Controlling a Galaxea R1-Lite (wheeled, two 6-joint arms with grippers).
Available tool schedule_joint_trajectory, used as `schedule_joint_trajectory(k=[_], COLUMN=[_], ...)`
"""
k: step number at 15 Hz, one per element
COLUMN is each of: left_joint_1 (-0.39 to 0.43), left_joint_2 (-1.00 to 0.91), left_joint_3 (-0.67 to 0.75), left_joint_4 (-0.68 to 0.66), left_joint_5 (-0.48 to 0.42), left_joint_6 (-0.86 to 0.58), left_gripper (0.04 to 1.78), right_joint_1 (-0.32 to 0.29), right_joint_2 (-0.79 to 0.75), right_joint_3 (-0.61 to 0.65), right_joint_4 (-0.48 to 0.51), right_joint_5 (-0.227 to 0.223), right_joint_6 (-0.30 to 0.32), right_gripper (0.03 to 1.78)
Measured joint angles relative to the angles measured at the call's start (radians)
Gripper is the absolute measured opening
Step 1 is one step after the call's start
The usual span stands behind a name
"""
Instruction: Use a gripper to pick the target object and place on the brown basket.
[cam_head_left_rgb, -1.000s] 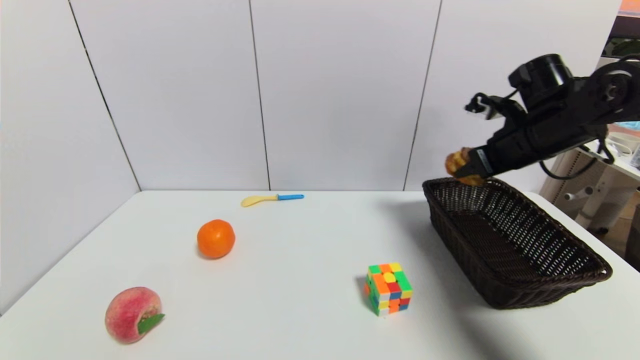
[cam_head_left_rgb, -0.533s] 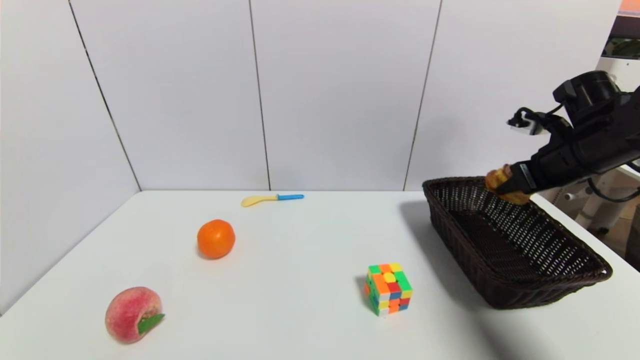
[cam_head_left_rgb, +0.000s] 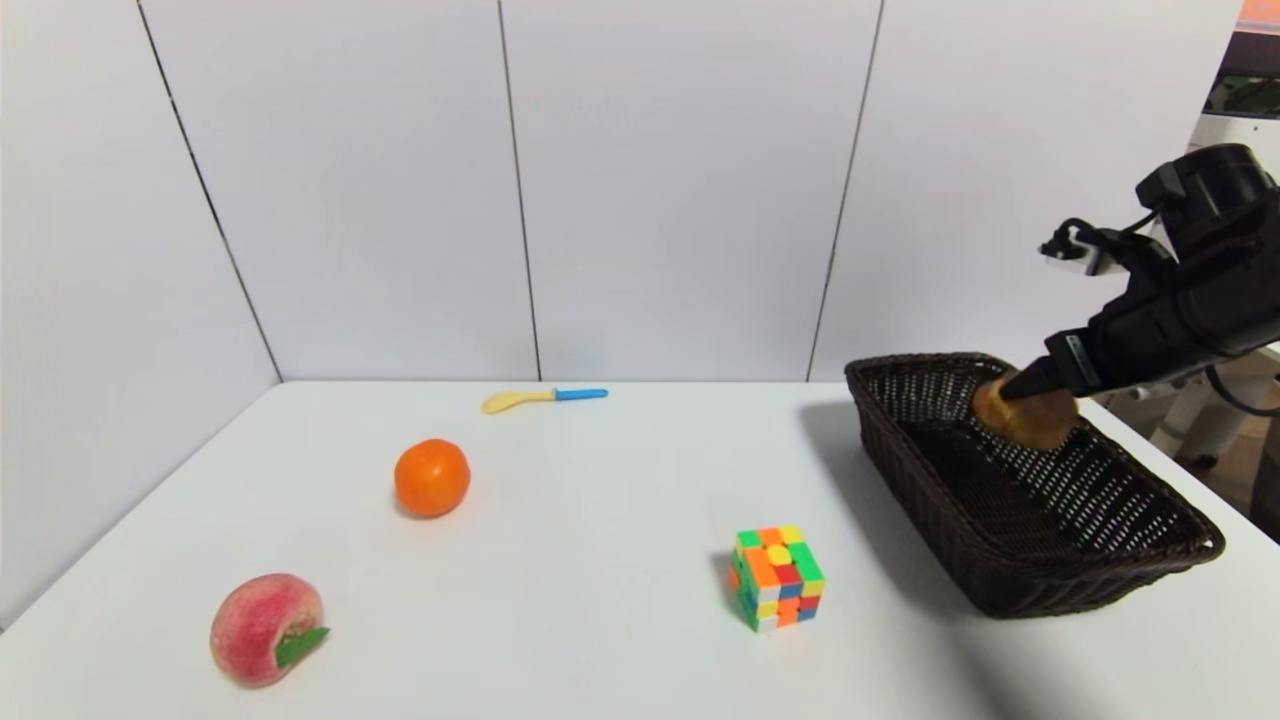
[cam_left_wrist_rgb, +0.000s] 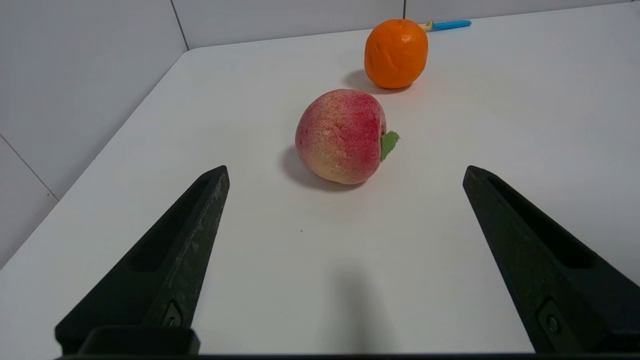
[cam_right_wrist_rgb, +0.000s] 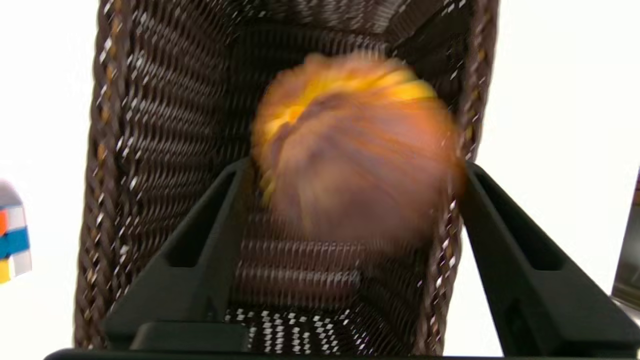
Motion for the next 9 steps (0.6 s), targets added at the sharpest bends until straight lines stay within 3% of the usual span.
schedule_joint_trajectory(k=[4,9], left_joint_1=[0.0,0.0], left_joint_2=[0.0,0.0], left_joint_3=[0.0,0.0], left_joint_4=[0.0,0.0], left_joint_5=[0.0,0.0], left_joint_6=[0.0,0.0], left_gripper=[1.69,1.69], right_joint_1=[0.007,0.011], right_joint_2=[-0.127,-0.437], right_joint_3=[0.177,0.484], right_joint_4=[-0.018,-0.105], right_joint_5=[0.002,0.002], right_joint_6=[-0.001,0.003], right_gripper=[1.52,1.61])
